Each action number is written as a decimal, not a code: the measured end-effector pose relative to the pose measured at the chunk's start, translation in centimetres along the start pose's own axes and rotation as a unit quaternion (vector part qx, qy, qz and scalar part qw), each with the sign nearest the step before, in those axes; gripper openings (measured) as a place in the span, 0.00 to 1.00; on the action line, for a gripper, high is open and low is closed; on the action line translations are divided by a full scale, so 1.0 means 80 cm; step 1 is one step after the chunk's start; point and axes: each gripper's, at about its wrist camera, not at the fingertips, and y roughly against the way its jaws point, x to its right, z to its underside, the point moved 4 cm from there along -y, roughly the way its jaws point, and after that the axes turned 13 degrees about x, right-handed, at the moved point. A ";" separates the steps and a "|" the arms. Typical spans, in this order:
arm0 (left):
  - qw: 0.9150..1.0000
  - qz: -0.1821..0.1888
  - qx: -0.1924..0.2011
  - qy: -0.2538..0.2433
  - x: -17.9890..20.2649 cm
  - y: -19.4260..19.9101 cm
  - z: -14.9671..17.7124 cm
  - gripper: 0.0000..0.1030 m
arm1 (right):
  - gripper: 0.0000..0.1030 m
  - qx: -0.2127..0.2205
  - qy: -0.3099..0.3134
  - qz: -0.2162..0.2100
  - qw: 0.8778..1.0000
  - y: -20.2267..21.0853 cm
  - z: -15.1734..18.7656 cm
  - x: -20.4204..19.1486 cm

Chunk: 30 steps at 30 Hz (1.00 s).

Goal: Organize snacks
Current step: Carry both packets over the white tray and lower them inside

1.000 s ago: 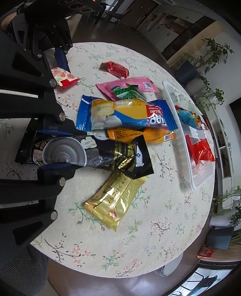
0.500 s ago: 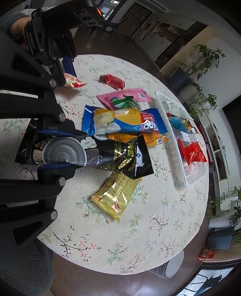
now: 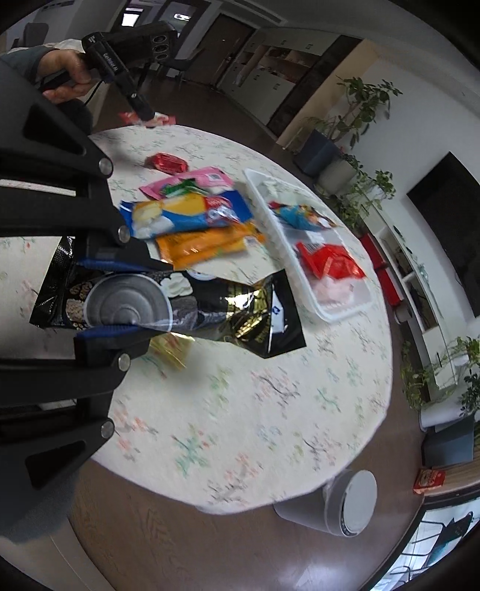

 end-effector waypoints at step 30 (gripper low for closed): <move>0.997 -0.059 0.007 -0.039 0.005 -0.269 -0.240 0.31 | 0.25 -0.052 0.139 -0.047 0.988 -0.257 -0.189 -0.152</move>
